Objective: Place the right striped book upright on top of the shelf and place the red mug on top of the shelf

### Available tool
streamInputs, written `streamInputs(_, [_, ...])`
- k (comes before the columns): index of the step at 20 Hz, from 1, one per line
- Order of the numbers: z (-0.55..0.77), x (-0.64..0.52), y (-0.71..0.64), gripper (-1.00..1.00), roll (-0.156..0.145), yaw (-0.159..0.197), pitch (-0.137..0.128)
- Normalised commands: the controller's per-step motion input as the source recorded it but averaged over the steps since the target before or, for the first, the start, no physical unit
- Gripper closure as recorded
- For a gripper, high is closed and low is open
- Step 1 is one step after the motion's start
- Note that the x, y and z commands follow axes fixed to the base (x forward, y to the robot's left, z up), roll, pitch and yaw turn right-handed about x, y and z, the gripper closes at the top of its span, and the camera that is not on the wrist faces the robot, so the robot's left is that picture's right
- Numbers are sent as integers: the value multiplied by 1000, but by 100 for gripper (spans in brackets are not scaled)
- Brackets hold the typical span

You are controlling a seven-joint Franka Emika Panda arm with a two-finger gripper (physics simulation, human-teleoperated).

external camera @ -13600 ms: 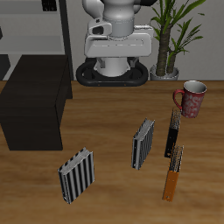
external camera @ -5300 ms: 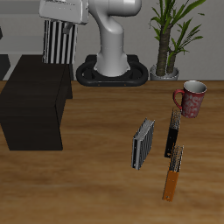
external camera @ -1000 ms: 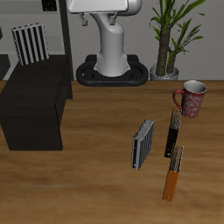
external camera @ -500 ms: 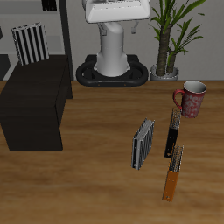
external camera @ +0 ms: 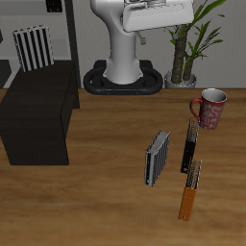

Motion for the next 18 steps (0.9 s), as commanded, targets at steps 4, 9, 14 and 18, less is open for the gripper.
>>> streamInputs(4, [-313, -380, 623, -100, 56, 49, 31])
streamInputs(9, [-169, -271, 383, -100, 22, 19, 11])
streamInputs(14, [-236, -232, 399, -100, -7, 11, 16])
streamInputs(18, [-213, -31, 307, -100, -110, -17, 53])
